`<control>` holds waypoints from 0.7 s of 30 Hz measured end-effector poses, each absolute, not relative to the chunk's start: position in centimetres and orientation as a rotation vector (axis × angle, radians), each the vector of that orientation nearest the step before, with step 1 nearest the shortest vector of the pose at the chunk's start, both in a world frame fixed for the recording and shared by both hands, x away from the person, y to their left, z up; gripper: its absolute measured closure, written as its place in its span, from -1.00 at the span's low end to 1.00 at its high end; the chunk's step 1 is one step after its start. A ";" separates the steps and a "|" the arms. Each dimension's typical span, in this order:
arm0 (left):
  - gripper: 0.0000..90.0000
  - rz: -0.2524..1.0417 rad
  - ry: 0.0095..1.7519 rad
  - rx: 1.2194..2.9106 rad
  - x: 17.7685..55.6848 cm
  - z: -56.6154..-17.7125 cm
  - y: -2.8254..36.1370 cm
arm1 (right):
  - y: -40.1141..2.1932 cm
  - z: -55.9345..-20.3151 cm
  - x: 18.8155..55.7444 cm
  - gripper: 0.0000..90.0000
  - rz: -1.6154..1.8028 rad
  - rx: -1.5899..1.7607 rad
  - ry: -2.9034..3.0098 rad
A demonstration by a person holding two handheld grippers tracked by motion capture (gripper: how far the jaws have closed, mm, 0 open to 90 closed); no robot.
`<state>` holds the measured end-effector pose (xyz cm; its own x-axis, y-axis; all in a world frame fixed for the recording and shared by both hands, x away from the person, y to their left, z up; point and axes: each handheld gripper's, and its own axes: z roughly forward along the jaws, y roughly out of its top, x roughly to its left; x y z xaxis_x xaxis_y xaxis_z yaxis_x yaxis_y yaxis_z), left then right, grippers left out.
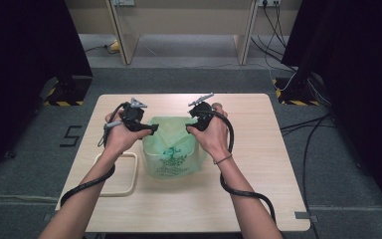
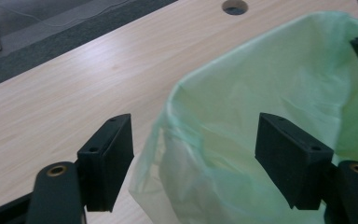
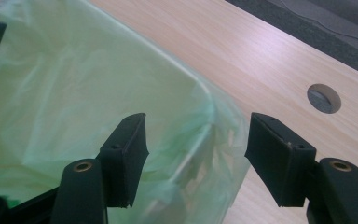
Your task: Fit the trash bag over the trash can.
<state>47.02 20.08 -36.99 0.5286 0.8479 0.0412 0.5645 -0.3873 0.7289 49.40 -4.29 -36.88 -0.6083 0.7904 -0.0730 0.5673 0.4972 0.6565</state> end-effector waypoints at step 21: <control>-0.43 0.496 1.048 2.162 41.9 -38.3 20.4 | -4.1 -37.9 44.5 -0.21 0.812 1.072 2.522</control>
